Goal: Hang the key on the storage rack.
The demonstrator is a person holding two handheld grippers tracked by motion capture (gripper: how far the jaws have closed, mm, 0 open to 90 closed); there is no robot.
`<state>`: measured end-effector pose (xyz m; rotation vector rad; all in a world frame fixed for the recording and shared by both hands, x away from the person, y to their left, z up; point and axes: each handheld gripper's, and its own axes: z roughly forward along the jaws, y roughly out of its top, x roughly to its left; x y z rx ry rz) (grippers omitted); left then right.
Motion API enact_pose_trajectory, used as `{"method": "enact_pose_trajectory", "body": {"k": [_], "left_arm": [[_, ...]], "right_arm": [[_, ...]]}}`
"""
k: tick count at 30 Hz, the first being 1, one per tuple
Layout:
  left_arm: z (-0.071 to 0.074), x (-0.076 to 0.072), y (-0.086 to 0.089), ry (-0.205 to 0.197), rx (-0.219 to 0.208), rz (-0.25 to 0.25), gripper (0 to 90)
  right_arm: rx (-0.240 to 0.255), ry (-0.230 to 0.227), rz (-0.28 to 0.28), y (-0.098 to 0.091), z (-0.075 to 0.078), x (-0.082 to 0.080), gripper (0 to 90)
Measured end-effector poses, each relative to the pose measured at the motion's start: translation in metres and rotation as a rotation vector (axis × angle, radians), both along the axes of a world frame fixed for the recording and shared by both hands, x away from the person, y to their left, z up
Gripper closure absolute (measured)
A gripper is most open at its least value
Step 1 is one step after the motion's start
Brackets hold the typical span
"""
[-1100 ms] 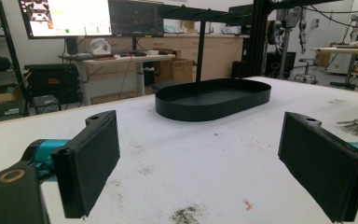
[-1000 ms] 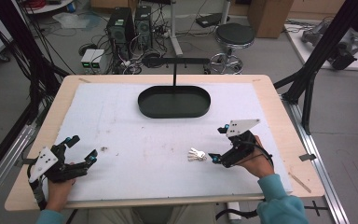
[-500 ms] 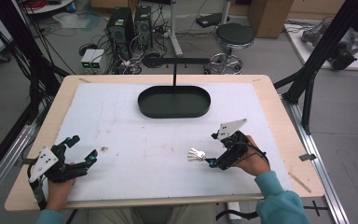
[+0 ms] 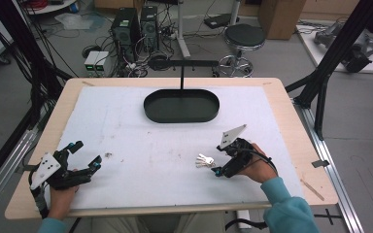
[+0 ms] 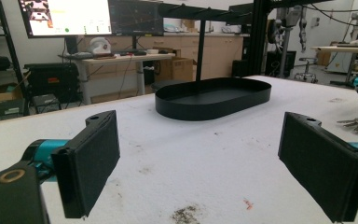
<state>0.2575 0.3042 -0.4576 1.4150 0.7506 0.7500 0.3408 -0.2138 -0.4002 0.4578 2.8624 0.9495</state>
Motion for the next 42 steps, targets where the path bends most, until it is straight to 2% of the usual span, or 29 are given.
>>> {"method": "enact_pose_trajectory", "body": {"k": [3, 11, 16, 19, 22, 23, 42], "left_arm": [[0.0, 0.0, 0.0, -0.001, 0.0, 0.0, 13.0], [0.0, 0.0, 0.0, -0.001, 0.001, 0.001, 13.0], [0.0, 0.0, 0.0, -0.001, -0.001, 0.0, 13.0], [0.0, 0.0, 0.0, -0.001, -0.001, 0.0, 13.0], [0.0, 0.0, 0.0, -0.001, -0.001, 0.0, 13.0], [0.0, 0.0, 0.0, -0.002, 0.0, 0.0, 13.0], [0.0, 0.0, 0.0, -0.002, 0.001, -0.002, 13.0]], "right_arm": [[-0.001, 0.022, -0.017, 0.002, -0.002, 0.001, 15.0], [-0.049, 0.038, 0.017, 0.003, -0.004, 0.002, 35.1], [-0.059, 0.061, 0.002, 0.003, -0.006, 0.004, 42.3], [-0.05, 0.069, 0.01, 0.004, -0.008, 0.004, 46.7], [-0.068, 0.069, 0.021, 0.007, -0.011, 0.004, 50.0], [-0.073, 0.068, 0.029, 0.008, -0.011, 0.004, 54.7], [-0.095, 0.071, 0.03, 0.008, -0.011, 0.005, 73.2]]}}
